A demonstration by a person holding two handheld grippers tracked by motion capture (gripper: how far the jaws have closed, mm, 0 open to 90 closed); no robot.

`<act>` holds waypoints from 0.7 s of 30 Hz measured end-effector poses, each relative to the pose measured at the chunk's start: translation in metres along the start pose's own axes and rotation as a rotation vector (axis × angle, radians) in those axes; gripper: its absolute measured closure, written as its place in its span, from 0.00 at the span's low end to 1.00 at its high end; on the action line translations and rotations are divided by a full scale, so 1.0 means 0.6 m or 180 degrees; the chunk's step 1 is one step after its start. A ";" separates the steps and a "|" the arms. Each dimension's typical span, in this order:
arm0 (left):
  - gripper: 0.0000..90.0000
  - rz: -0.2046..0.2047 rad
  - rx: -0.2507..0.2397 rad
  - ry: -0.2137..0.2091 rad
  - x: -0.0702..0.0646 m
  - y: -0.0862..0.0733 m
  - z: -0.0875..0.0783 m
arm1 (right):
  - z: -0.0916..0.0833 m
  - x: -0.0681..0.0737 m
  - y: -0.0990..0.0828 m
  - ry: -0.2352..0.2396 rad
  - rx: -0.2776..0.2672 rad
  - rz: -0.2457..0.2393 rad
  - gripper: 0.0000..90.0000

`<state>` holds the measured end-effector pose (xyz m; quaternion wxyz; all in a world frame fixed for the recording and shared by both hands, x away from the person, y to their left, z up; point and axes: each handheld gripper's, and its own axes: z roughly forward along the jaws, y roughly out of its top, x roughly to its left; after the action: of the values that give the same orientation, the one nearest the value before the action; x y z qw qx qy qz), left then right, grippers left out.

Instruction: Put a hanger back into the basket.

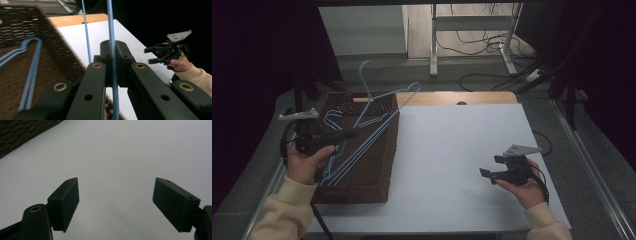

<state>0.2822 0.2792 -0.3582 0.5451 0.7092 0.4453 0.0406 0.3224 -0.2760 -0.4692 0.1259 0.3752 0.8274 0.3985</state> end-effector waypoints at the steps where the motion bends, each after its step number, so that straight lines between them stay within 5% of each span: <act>1: 0.96 -0.0023 -0.0009 0.0039 0.008 -0.003 -0.007 | 0.001 0.000 0.000 -0.0006 0.0016 -0.0009 0.24; 7: 0.96 -0.0157 -0.0006 0.0113 0.050 -0.023 -0.020 | 0.007 0.001 -0.001 -0.0013 0.0080 -0.0022 0.24; 21: 0.96 -0.0257 0.0126 0.0196 0.098 -0.051 -0.010 | 0.007 0.002 -0.002 -0.0055 0.0125 -0.0070 0.23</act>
<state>0.2963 0.3233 -0.4056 0.5182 0.6996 0.4909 0.0315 0.3231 -0.2732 -0.4726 0.1300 0.3719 0.8380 0.3776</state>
